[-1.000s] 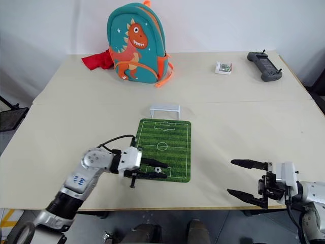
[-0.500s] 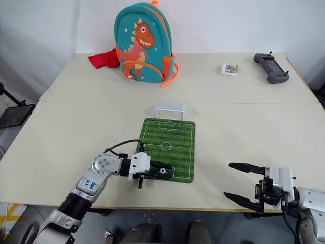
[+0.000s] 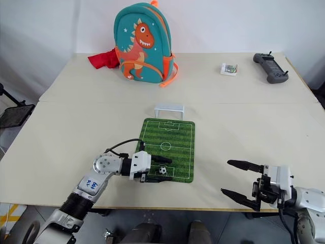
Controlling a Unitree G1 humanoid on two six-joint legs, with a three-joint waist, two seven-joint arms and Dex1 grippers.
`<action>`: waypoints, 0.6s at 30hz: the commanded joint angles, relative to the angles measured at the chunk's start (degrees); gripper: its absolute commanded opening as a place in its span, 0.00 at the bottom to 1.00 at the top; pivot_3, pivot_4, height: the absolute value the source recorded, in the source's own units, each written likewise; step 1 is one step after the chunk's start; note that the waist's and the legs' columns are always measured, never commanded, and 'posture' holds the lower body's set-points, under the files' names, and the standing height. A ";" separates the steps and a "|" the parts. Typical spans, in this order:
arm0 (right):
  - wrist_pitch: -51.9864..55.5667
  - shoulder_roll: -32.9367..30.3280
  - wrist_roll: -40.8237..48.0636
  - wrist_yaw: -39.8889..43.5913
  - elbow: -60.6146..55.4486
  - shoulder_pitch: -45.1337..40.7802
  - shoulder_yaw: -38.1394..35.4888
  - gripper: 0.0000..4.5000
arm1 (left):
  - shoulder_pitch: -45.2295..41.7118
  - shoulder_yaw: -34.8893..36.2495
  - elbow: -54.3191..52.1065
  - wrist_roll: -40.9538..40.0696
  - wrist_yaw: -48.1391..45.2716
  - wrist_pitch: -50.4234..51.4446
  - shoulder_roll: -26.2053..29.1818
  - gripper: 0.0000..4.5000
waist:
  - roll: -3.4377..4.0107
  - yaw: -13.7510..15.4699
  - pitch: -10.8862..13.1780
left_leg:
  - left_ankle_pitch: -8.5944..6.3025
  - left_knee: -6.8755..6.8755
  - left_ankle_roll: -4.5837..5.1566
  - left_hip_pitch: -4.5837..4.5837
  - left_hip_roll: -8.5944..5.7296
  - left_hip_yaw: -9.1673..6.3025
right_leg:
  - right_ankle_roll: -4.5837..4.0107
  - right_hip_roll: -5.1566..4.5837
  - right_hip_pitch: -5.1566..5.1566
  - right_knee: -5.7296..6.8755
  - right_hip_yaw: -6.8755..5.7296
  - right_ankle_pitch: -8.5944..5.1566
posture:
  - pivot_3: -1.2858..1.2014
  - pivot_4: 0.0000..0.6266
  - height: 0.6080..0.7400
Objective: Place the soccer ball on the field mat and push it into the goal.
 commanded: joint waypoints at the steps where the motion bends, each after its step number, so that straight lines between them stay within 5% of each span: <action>1: 1.71 0.38 0.79 -1.96 -4.01 0.19 0.11 1.00 | -0.52 2.44 -2.25 -2.91 0.30 -0.73 -0.57 0.64 | 0.00 0.00 0.00 | 0.00 0.01 0.00 0.00 0.00 0.00 | 0.00 0.00 0.00 0.02 0.00 0.00 | 0.52 0.24 1.00; 6: 3.55 0.30 0.85 -3.70 -5.68 -0.50 0.50 1.00 | 1.57 7.28 -9.79 -11.67 -1.56 2.86 0.09 0.64 | -0.01 -0.04 0.00 | 0.00 0.04 0.00 -0.03 0.00 -0.01 | 0.00 -0.01 -0.01 0.04 0.01 0.00 | 0.52 0.24 1.00; 14: 7.07 -0.30 2.41 -6.75 -7.54 -2.77 -0.98 1.00 | 11.48 11.67 -20.87 -18.47 -5.37 10.11 9.31 0.64 | 0.02 -0.20 0.00 | -0.01 0.02 -0.02 0.03 0.03 -0.01 | -0.01 0.00 -0.01 0.08 0.15 0.00 | 0.52 0.24 1.00; 18: 6.89 -0.37 1.76 -7.79 -8.64 -2.81 -1.63 1.00 | 14.60 9.17 -20.00 -16.47 -5.32 9.66 8.95 0.38 | 0.02 0.39 0.00 | -0.02 0.03 -0.01 0.00 0.00 -0.07 | -0.01 -0.03 0.01 0.04 0.14 0.00 | 0.52 0.24 1.00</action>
